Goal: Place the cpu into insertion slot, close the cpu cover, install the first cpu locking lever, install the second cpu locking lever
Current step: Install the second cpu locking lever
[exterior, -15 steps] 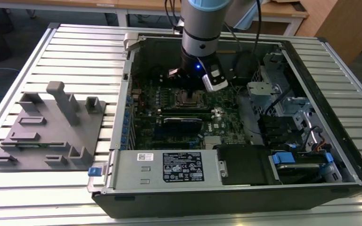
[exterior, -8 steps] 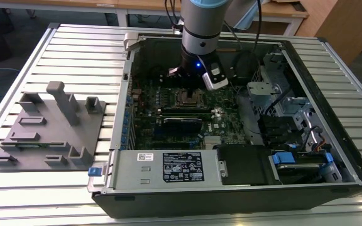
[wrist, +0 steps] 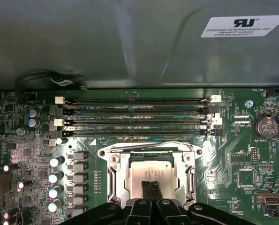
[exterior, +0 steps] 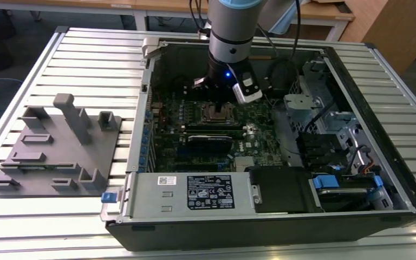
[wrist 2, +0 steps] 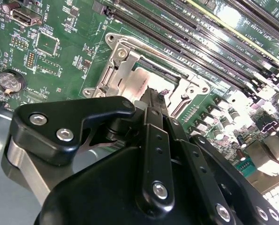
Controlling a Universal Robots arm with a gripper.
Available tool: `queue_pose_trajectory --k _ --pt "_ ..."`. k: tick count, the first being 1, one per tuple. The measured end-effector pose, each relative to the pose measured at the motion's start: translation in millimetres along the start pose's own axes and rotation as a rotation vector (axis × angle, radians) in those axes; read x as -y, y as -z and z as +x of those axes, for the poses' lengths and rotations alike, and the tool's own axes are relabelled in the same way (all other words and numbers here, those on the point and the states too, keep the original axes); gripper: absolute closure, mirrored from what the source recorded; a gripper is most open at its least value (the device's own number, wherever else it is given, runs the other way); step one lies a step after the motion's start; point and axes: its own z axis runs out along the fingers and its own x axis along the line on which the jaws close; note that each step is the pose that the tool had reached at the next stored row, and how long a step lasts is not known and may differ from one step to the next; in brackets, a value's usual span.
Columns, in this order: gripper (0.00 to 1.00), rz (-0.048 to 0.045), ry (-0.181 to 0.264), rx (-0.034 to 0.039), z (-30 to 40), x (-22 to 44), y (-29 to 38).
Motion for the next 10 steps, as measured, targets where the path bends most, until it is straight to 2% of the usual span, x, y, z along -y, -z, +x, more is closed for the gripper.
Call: queue_pose_trajectory --k 6,10 --pt "0.90 0.0023 0.000 0.0002 0.0 -0.1 -0.1" --pt "0.90 0.0163 0.000 0.0006 0.0 0.0 -0.1"
